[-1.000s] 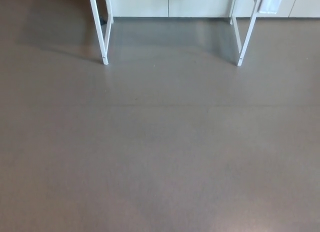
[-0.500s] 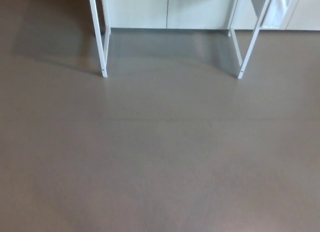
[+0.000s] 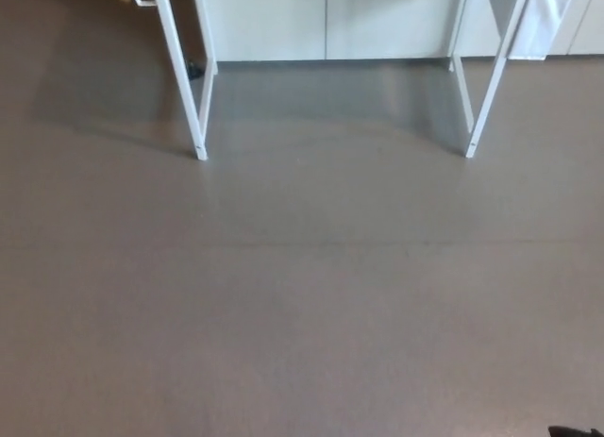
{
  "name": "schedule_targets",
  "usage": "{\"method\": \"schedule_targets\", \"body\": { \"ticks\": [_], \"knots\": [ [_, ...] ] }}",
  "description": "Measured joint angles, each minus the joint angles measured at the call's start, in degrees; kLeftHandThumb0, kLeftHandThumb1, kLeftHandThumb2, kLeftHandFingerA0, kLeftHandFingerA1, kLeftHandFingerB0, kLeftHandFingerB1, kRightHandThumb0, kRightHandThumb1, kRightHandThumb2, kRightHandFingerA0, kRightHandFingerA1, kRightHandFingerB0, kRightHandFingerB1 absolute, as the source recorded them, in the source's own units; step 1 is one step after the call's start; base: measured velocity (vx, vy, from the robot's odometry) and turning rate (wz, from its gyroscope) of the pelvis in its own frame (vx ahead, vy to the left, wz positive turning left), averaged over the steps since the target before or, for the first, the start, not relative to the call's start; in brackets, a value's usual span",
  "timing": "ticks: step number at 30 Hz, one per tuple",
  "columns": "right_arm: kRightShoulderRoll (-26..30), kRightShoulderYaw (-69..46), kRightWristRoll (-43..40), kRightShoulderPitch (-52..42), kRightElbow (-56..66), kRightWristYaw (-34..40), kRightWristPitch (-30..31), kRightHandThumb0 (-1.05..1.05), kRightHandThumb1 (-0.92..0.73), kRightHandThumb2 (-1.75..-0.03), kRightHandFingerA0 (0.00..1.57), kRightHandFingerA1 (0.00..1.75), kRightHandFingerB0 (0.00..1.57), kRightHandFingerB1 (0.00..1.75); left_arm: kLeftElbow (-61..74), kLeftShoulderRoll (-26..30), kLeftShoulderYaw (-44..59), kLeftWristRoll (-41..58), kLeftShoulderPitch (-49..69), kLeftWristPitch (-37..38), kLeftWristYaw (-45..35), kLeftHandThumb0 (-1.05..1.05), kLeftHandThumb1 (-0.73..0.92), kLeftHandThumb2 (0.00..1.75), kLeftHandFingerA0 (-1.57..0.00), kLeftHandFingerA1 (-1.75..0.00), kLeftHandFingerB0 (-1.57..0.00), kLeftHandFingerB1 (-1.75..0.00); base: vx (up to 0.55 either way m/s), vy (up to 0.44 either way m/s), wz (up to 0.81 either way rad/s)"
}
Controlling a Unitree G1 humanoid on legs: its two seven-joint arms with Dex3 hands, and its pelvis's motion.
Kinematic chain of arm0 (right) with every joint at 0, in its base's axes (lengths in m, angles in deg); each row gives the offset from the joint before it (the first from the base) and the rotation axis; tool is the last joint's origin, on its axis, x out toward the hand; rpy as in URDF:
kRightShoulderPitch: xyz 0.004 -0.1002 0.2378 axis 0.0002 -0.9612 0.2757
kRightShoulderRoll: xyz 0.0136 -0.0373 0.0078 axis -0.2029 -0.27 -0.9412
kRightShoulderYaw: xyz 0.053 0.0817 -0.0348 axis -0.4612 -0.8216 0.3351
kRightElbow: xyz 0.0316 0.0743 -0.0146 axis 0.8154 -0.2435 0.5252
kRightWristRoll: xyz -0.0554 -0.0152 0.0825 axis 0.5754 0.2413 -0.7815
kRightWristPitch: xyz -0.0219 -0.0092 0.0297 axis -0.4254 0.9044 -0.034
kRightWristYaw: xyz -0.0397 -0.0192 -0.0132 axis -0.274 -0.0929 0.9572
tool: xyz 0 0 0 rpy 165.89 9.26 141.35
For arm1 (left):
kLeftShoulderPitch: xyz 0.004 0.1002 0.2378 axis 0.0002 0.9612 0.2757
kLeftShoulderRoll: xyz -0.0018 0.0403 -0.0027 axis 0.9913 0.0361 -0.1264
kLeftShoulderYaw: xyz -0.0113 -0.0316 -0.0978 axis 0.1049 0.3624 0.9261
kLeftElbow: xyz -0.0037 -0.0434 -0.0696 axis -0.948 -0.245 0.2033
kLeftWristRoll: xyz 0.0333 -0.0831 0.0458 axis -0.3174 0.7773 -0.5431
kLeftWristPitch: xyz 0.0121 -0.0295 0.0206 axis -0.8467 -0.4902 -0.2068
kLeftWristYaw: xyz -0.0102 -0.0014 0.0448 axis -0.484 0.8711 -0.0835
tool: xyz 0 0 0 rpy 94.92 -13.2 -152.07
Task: The robot walk towards a table in front and then clicks the light switch button using the right hand's index finger
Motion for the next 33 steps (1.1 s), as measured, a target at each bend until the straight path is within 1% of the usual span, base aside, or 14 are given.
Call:
{"method": "schedule_targets", "body": {
  "ticks": [3, 7, 10, 11, 15, 20, 21, 22, 24, 27, 28, 30, 31, 33],
  "knots": [
    [-0.39, -0.03, -0.07, 0.39, 0.11, 0.0, 0.81, -0.32, -0.67, -0.59, 0.27, 0.54, 0.17, 0.43, -0.14, 0.28, 0.04, 0.02, -1.78, -0.23, 0.03, -0.2, 0.58, 0.57, -0.49, -0.44, -0.41, -0.39, 0.26, 0.205, 0.19],
    [-1.45, 0.02, -0.11, 3.35, 0.17, 0.0, 1.45, -0.32, -0.67, -0.59, 0.28, 0.55, 0.17, 0.43, 0.76, 2.35, 0.41, 0.22, -4.44, -1.54, -0.21, -0.2, 0.58, 0.57, -0.52, -0.45, -0.42, -0.4, 0.24, 0.246, -0.17],
    [-1.45, -0.15, -0.13, 4.54, 0.23, 0.0, 1.84, -0.34, -0.67, -0.59, 0.27, 0.56, 0.17, 0.43, 1.2, 2.57, 0.36, 0.26, -5.86, -2.38, -0.26, -0.21, 0.56, 0.56, -0.5, -0.45, -0.42, -0.4, 0.22, 0.085, 0.03],
    [-1.46, -0.19, -0.14, 4.67, 0.27, 0.0, 1.91, -0.33, -0.67, -0.59, 0.27, 0.55, 0.17, 0.43, 1.21, 2.57, 0.38, 0.29, -6.11, -2.49, -0.27, -0.22, 0.56, 0.56, -0.53, -0.45, -0.43, -0.4, 0.26, 0.032, 0.11],
    [-1.5, -0.26, -0.12, 4.94, 0.77, 0.0, 2.63, -0.33, -0.68, -0.59, 0.27, 0.55, 0.16, 0.43, 1.01, 2.69, 0.38, 0.33, -6.58, -2.82, -0.34, -0.22, 0.56, 0.56, -0.55, -0.46, -0.44, -0.41, 0.25, -0.054, 0.09],
    [-1.5, -0.69, -0.48, 4.84, 0.9, -0.47, 3.47, -0.35, -0.71, -0.6, 0.24, 0.53, 0.14, 0.39, 0.65, 3.21, 0.5, 0.52, -5.96, -3.21, -1.19, -0.23, 0.59, 0.57, -0.51, -0.45, -0.38, -0.39, 0.31, -0.182, 0.23],
    [-1.2, -1.17, -0.76, 4.85, 0.88, -0.64, 3.69, -0.41, -0.66, -0.75, 0.23, 0.55, 0.09, 0.42, 0.45, 3.3, 0.54, 0.57, -6.13, -3.46, -1.38, -0.23, 0.61, 0.58, -0.51, -0.46, -0.4, -0.4, 0.36, -0.21, 0.27],
    [-0.64, -2.24, -1.55, 5.15, 0.56, -1.25, 4.25, -0.41, -0.66, -0.75, 0.23, 0.55, 0.09, 0.42, -0.06, 3.66, 0.75, 0.75, -6.61, -4.17, -1.71, -0.23, 0.61, 0.58, -0.51, -0.46, -0.4, -0.4, 0.35, -0.2, -0.08],
    [0.01, -3.32, -2.5, 5.8, -0.38, -2.27, 5.2, -0.44, -0.65, -0.75, 0.22, 0.54, 0.09, 0.42, -1.86, 3.94, 1.03, 0.88, -7.26, -5.23, -1.97, -0.24, 0.63, 0.58, -0.44, -0.44, -0.36, -0.39, 0.29, -0.161, -0.01],
    [1.34, -4.03, -3.25, 8.29, -4.35, -3.51, 6.48, -0.44, -0.64, -0.75, 0.23, 0.54, 0.08, 0.41, -6.11, 4.64, 1.84, 1.11, -9.8, -6.7, -1.99, -0.23, 0.65, 0.58, -0.38, -0.43, -0.33, -0.38, 0.2, -0.033, -0.07],
    [1.72, -4.11, -3.4, 9.04, -5.84, -3.77, 6.74, -0.43, -0.64, -0.75, 0.25, 0.56, 0.09, 0.42, -7.56, 4.86, 2.36, 1.37, -10.78, -7.32, -2.0, -0.21, 0.47, 0.89, -0.22, -0.53, -0.18, -0.5, 0.22, 0.036, -0.12],
    [2.15, -4.08, -3.59, 9.55, -8.23, -4.27, 7.06, -0.43, -0.65, -0.75, 0.24, 0.55, 0.1, 0.42, -9.78, 5.12, 3.02, 1.73, -12.24, -8.53, -2.01, -0.21, 0.48, 0.89, -0.22, -0.52, -0.18, -0.49, 0.22, 0.1, -0.15],
    [2.27, -4.05, -3.63, 9.55, -8.86, -4.41, 7.26, -0.41, -0.66, -0.74, 0.22, 0.52, 0.1, 0.41, -10.54, 5.15, 3.17, 1.79, -12.69, -8.94, -2.0, -0.28, 0.66, 0.64, -0.3, -0.42, -0.25, -0.38, 0.22, 0.127, -0.06],
    [2.58, -3.98, -3.68, 9.57, -9.32, -4.61, 7.86, -0.41, -0.66, -0.74, 0.21, 0.52, 0.1, 0.41, -12.29, 5.23, 3.37, 1.94, -13.73, -9.84, -2.01, -0.28, 0.66, 0.64, -0.31, -0.43, -0.25, -0.38, 0.42, 0.12, -0.23]
  ]
}}
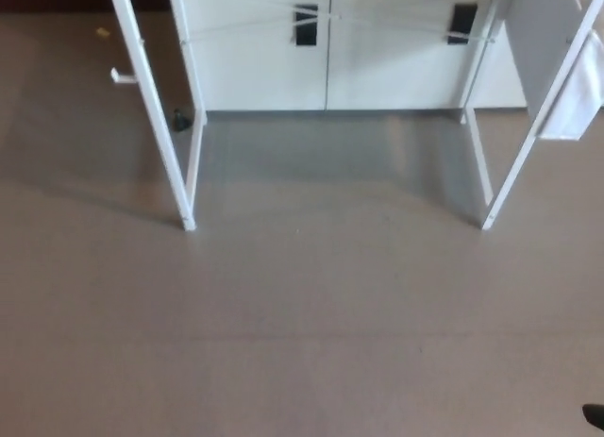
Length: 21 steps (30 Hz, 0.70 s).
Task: The robot walk towards a table in front and then clicks the light switch button using the right hand's index finger
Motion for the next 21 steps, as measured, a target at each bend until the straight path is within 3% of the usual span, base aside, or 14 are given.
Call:
{"method": "schedule_targets", "body": {
  "ticks": [8, 9, 11, 12, 15, 16, 17, 18, 19, 20, 21],
  "knots": [
    [-0.09, 0.08, -0.83, 1.03, -0.53, -1.49, 1.92, -0.43, -0.66, -0.73, 0.04, 0.43, 0.08, 0.36, -3.06, 0.73, 1.87, 1.17, -2.11, -2.25, -0.49, -0.35, 0.63, 0.68, -0.28, -0.44, -0.2, -0.4, 0.37, 0.067, 0.01],
    [-0.24, -0.42, -1.35, 1.04, -0.52, -2.04, 2.31, -0.39, -0.71, -0.63, 0.07, 0.4, 0.08, 0.28, -2.98, 0.73, 2.5, 1.65, -2.01, -2.67, -0.92, -0.33, 0.64, 0.66, -0.25, -0.44, -0.17, -0.39, 0.27, -0.021, 0.12],
    [-0.63, -1.57, -2.32, 1.11, -0.58, -2.74, 2.8, -0.41, -0.72, -0.64, 0.09, 0.43, 0.07, 0.27, -2.94, 0.64, 3.89, 2.62, -1.93, -3.37, -1.79, -0.29, 0.66, 0.64, -0.22, -0.41, -0.16, -0.37, 0.28, -0.049, 0.12],
    [-0.98, -2.56, -3.1, 1.25, -0.95, -3.27, 3.05, -0.3, -0.72, -1.17, 0.03, 0.53, 0.01, 0.51, -2.99, 0.59, 5.21, 3.46, -1.96, -4.12, -2.46, -0.26, 0.68, 0.64, -0.22, -0.4, -0.14, -0.35, 0.27, -0.091, 0.11],
    [-2.02, -5.63, -5.43, 1.59, -2.18, -4.61, 4.1, -0.28, -0.76, -1.19, 0.03, 0.53, 0.01, 0.52, -3.6, 0.42, 8.3, 5.48, -2.43, -6.27, -3.17, -0.2, 0.72, 0.64, -0.22, -0.4, -0.15, -0.35, 0.28, -0.148, 0.25],
    [-2.39, -7.17, -6.5, 1.96, -2.49, -5.05, 4.88, -0.42, -0.68, -0.83, 0.06, 0.46, 0.0, 0.24, -4.08, 0.07, 9.44, 6.24, -2.85, -7.04, -3.12, -0.22, 0.71, 0.63, -0.21, -0.4, -0.15, -0.35, 0.34, -0.293, -0.51],
    [-3.06, -8.15, -7.42, 2.55, -2.45, -5.36, 5.52, -0.41, -0.69, -0.83, 0.06, 0.46, 0.0, 0.24, -4.25, 0.14, 10.07, 6.68, -3.3, -7.46, -3.13, -0.21, 0.71, 0.63, -0.21, -0.4, -0.15, -0.35, 0.32, -0.265, 0.4],
    [-3.13, -9.65, -8.42, 3.47, -2.38, -5.71, 6.17, -0.25, -0.8, -1.21, 0.03, 0.53, 0.0, 0.52, -4.46, -0.18, 10.51, 7.13, -3.96, -7.87, -3.23, -0.21, 0.71, 0.62, -0.2, -0.4, -0.16, -0.36, 0.3, -0.256, 0.17],
    [-3.21, -10.81, -9.3, 4.12, -2.37, -5.93, 6.75, -0.25, -0.8, -1.21, 0.03, 0.53, 0.0, 0.52, -4.6, -0.32, 10.8, 7.49, -4.39, -8.16, -3.33, -0.21, 0.71, 0.62, -0.2, -0.4, -0.16, -0.36, 0.3, -0.255, -0.12],
    [-3.34, -11.62, -9.92, 4.57, -2.44, -6.07, 7.23, -0.36, -0.81, -0.64, 0.06, 0.4, 0.0, 0.27, -4.76, -0.4, 11.04, 7.68, -4.54, -8.34, -3.42, -0.22, 0.7, 0.62, -0.19, -0.4, -0.15, -0.35, 0.3, -0.243, -0.08],
    [-3.47, -12.62, -10.77, 5.06, -2.6, -6.27, 7.92, -0.36, -0.81, -0.64, 0.06, 0.4, 0.0, 0.27, -5.03, -0.62, 11.25, 7.97, -4.57, -8.57, -3.55, -0.22, 0.7, 0.62, -0.2, -0.4, -0.15, -0.36, 0.29, -0.227, -0.03]
  ]
}}
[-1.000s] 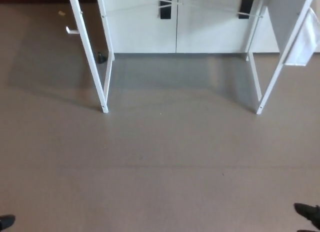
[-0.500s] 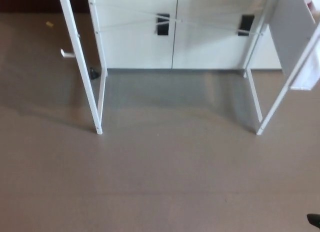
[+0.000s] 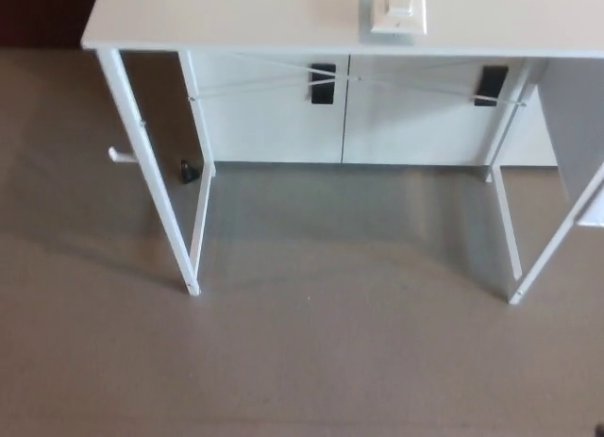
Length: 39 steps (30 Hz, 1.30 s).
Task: The robot walk towards a table in front and then clicks the light switch button using the right hand's index finger
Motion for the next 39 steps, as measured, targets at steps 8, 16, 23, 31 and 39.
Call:
{"method": "schedule_targets", "body": {
  "ticks": [8, 16, 23, 31, 39],
  "knots": [
    [-0.8, -2.68, -3.22, -0.96, 0.17, -1.11, 3.53, -0.37, -0.81, -0.64, 0.06, 0.4, 0.0, 0.26, -0.24, -0.41, -2.31, 0.26, 2.0, 0.24, -0.37, -0.2, 0.47, 0.9, -0.26, -0.55, -0.15, -0.5, 0.23, -0.053, -0.11],
    [-2.08, -2.39, -4.36, -3.04, 1.91, -1.92, 5.41, -0.37, -0.8, -0.63, 0.05, 0.46, 0.0, 0.26, 0.46, -1.23, -4.42, -0.45, 6.46, 4.85, -0.66, -0.21, 0.45, 0.89, -0.23, -0.54, -0.18, -0.51, 0.28, 0.097, -0.01],
    [-2.3, -1.37, -4.81, -5.6, 2.71, -3.24, 5.73, -0.38, -0.76, -0.64, 0.0, 0.45, 0.0, 0.25, -1.55, -2.64, -4.08, -0.42, 9.72, 9.04, -1.4, -0.27, 0.42, 0.87, -0.23, -0.54, -0.19, -0.51, 0.15, -0.084, 0.1],
    [-1.89, -0.27, -5.12, -6.18, 3.44, -4.16, 5.9, -0.42, -0.75, -0.62, 0.02, 0.54, 0.0, 0.27, 1.36, -5.57, -8.28, -2.0, 12.7, 15.36, -1.58, -0.27, 0.58, 0.57, -0.4, -0.43, -0.39, -0.4, 0.11, -0.165, -0.01],
    [-1.72, 1.73, -4.81, -6.75, 4.31, -4.51, 5.85, -0.41, -0.77, -0.63, 0.03, 0.44, 0.0, 0.27, 8.3, -8.64, -13.62, -4.71, 15.42, 18.51, 0.49, -0.26, 0.59, 0.57, -0.37, -0.41, -0.39, -0.39, 0.06, 0.116, -0.05]
  ]
}}
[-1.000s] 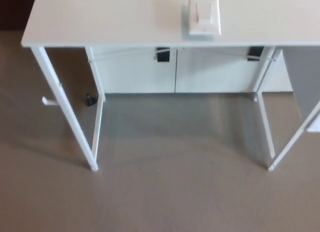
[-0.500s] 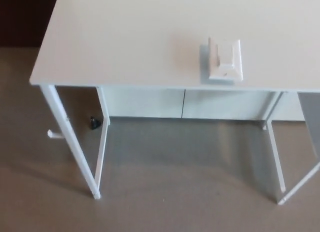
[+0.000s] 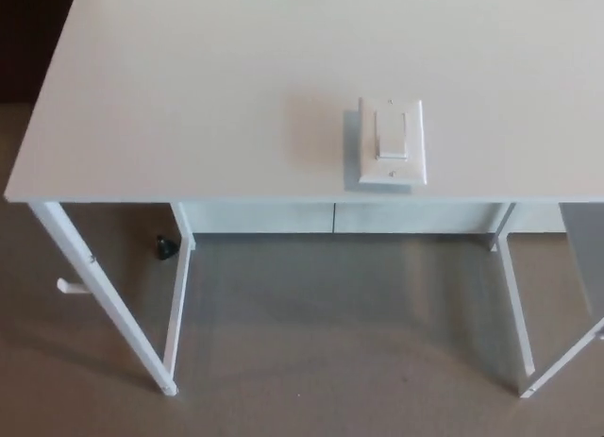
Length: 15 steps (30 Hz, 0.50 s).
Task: The robot walk towards a table in front and then clicks the light switch button using the right hand's index finger
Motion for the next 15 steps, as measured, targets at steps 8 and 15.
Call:
{"method": "schedule_targets", "body": {
  "ticks": [8, 15],
  "knots": [
    [0.05, 1.72, 0.27, -0.7, 1.77, -0.56, -0.13, -0.4, -0.77, -0.63, 0.03, 0.43, 0.0, 0.26, 4.59, -0.94, -0.74, -0.29, 1.32, -0.12, 0.54, -0.26, 0.59, 0.57, -0.37, -0.4, -0.39, -0.39, 0.12, 0.121, -0.02],
    [0.08, 3.08, 0.83, -1.14, 2.33, -0.56, -0.1, -0.4, -0.77, -0.63, 0.05, 0.42, 0.0, 0.24, 7.65, -1.69, -2.54, -0.81, 2.78, -0.93, 1.18, -0.25, 0.59, 0.57, -0.38, -0.41, -0.4, -0.39, 0.13, -0.142, 0.12]
  ]
}}
